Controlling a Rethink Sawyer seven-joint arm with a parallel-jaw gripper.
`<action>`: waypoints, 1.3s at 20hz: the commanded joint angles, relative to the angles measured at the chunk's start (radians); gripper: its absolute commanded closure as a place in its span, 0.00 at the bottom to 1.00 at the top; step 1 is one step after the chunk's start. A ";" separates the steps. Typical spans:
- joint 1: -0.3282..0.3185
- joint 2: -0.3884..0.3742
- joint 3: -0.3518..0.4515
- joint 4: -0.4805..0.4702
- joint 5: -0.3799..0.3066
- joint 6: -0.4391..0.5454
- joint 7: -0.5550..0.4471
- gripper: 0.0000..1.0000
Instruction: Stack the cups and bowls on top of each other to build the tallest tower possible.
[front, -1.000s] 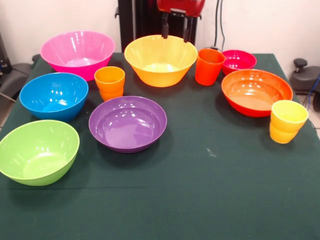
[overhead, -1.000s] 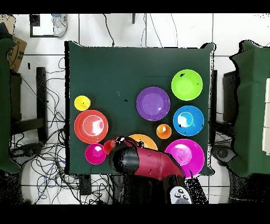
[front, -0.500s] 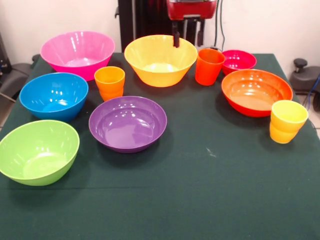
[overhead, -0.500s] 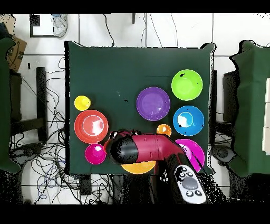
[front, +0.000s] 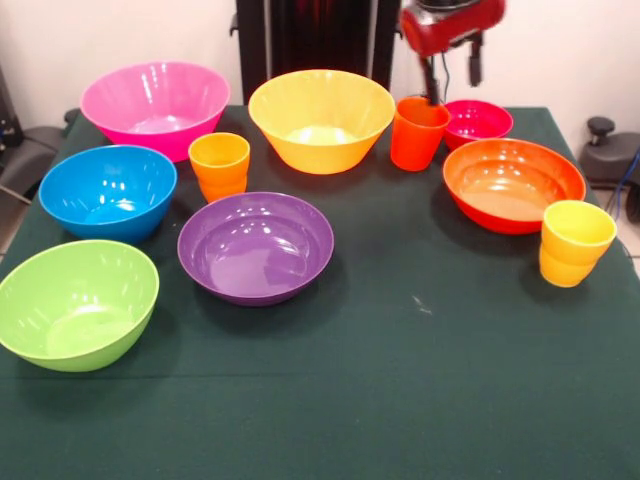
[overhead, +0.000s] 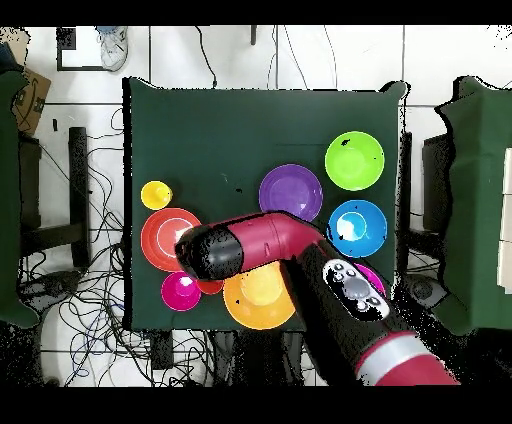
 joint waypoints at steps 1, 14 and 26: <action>-0.002 0.119 0.226 -0.083 -0.110 0.172 -0.421 0.00; 0.001 0.131 0.224 -0.110 -0.154 0.305 -0.368 0.00; 0.022 0.122 0.200 -0.091 -0.184 0.281 -0.272 0.00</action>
